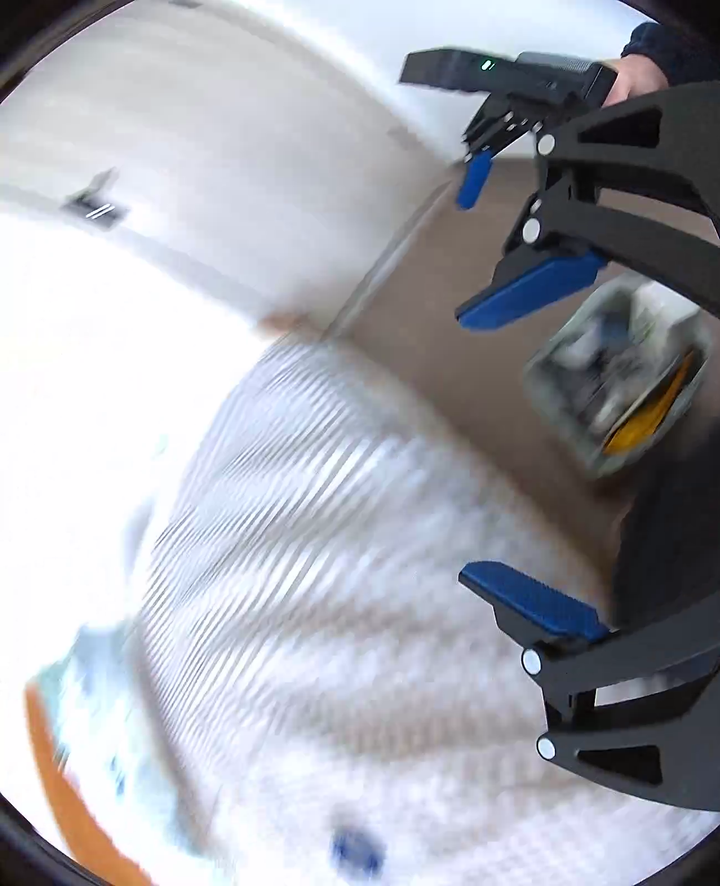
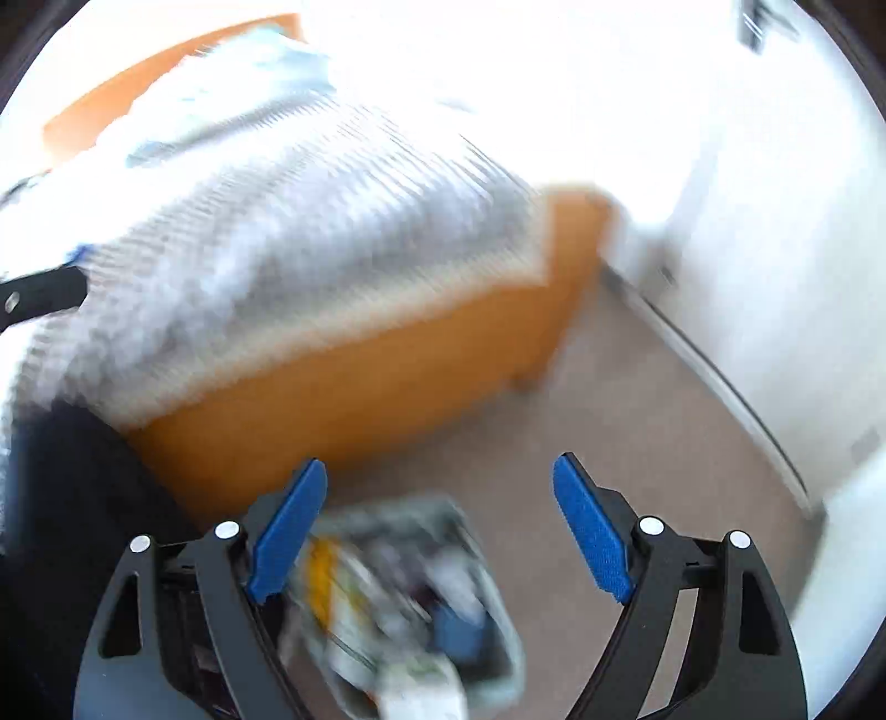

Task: Collect trash
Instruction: 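Move both open grippers back over the bed, then grasp the blue bottle cap with the left gripper while the right grasps the clear straw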

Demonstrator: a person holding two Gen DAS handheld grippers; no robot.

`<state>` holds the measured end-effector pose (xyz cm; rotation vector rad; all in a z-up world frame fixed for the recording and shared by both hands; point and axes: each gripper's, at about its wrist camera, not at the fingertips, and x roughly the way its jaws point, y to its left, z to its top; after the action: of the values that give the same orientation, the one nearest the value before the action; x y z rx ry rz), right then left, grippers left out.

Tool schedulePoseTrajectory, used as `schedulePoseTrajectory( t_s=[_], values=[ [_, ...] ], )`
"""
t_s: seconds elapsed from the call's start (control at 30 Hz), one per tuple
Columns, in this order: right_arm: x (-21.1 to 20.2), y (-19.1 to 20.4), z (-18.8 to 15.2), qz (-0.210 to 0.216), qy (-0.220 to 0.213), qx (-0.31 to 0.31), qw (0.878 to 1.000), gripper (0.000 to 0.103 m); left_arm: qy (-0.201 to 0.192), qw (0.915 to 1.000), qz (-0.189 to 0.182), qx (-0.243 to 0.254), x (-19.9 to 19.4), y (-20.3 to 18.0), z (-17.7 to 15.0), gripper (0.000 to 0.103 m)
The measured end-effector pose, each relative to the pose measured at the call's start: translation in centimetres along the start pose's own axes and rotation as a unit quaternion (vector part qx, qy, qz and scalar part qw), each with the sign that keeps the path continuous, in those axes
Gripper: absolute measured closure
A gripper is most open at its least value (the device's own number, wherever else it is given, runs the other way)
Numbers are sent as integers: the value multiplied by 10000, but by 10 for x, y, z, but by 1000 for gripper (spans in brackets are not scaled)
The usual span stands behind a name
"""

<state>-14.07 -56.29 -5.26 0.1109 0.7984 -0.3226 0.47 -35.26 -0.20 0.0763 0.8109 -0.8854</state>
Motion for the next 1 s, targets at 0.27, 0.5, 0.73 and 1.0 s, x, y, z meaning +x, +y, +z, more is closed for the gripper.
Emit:
schedulePoseTrajectory(
  t_s=[0.27, 0.5, 0.73, 1.0],
  values=[
    [25, 168, 105, 1467, -764, -913, 9820, 22, -622, 9826, 1627, -639, -89, 170, 26, 19],
    [29, 266, 168, 1399, -1166, -1724, 9681, 22, -439, 9672, 2284, -1023, -120, 288, 29, 15],
    [40, 251, 165, 1411, -1032, -1482, 9734, 22, 799, 9762, 1931, -587, -5, 290, 37, 13],
    [50, 231, 160, 1457, -849, -1332, 9766, 22, 859, 9667, 2175, -1043, 42, 300, 58, 51]
  ],
)
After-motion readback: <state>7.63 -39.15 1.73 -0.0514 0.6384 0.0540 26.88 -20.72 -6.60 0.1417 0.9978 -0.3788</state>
